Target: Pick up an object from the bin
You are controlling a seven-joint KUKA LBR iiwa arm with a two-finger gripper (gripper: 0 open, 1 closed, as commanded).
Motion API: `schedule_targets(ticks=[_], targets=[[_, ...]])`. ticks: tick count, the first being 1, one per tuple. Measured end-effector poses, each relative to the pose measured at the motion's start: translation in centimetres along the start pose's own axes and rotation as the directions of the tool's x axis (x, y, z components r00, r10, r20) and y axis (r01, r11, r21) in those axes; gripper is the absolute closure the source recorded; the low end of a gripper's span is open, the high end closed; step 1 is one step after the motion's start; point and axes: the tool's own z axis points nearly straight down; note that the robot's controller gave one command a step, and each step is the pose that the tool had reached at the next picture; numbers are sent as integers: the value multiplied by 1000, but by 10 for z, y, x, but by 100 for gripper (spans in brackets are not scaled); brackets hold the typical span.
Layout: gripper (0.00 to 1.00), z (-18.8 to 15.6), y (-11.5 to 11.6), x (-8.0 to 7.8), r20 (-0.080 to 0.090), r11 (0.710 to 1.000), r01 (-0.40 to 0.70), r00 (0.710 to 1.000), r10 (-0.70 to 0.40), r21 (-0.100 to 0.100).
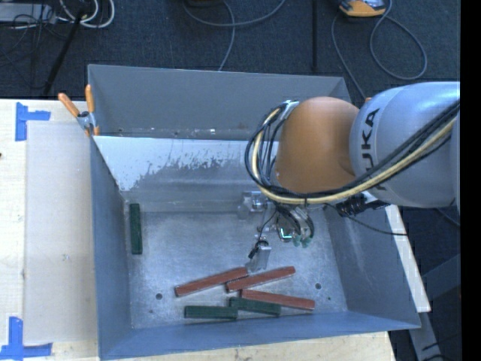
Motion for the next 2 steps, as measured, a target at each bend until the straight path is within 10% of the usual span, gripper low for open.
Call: schedule_targets(ticks=[1,2], targets=[[0,94,61,49,5,863,506,863,-506,2],[100,91,60,47,10,866,501,865,-501,5]])
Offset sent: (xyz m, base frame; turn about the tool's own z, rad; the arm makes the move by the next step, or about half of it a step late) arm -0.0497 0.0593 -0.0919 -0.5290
